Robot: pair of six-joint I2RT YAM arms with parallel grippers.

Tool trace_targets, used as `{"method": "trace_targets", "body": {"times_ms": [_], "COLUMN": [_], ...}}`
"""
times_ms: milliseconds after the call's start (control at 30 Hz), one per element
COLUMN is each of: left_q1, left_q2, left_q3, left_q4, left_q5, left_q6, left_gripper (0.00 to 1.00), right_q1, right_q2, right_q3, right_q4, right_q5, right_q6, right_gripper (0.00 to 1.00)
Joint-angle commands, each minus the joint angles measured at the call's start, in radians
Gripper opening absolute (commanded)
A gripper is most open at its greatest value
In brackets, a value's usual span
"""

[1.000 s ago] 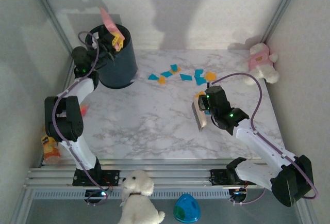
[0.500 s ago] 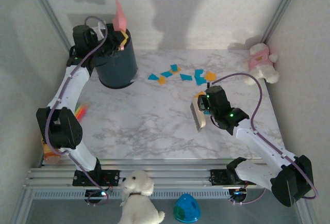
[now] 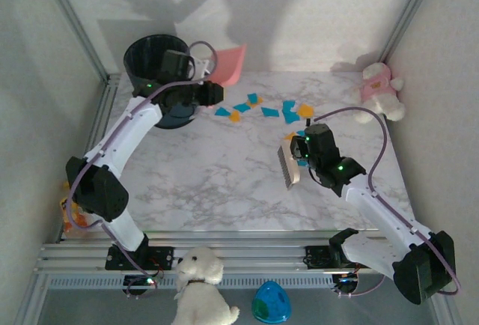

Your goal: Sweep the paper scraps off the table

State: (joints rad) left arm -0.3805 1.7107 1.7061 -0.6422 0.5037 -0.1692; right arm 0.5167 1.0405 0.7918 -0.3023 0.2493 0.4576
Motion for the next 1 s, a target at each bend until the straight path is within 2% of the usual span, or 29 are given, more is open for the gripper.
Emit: {"method": "trace_targets", "body": {"times_ms": [0, 167, 500, 667, 833, 967], "left_q1": [-0.085, -0.179, -0.316, -0.372, -0.388, -0.407], "left_q2": [0.048, 0.123, 0.141, 0.124, 0.134, 0.144], "left_q3": [0.039, 0.049, -0.075, -0.173, -0.223, -0.239], "left_q4": [-0.150, -0.224, -0.238, -0.243, -0.253, -0.263], "left_q5": [-0.216, -0.351, -0.491, -0.492, -0.541, -0.528], "left_q6": [0.167, 0.214, 0.349, 0.442, 0.459, 0.473], "left_gripper": [0.00, 0.00, 0.00, 0.00, 0.00, 0.00], "right_q1": [-0.020, -0.035, -0.047, -0.050, -0.055, -0.064], "right_q2": [-0.034, -0.065, -0.110, -0.115, -0.123, -0.120], "right_q3": [-0.014, -0.012, 0.013, 0.021, 0.026, 0.026], "right_q4": [0.033, 0.024, -0.061, -0.097, -0.123, -0.127], "right_q5": [-0.012, -0.021, 0.074, 0.134, 0.168, 0.200], "right_q6": [0.006, 0.002, -0.043, -0.069, -0.087, -0.087], "right_gripper": [0.00, 0.00, 0.00, 0.00, 0.00, 0.00]}}
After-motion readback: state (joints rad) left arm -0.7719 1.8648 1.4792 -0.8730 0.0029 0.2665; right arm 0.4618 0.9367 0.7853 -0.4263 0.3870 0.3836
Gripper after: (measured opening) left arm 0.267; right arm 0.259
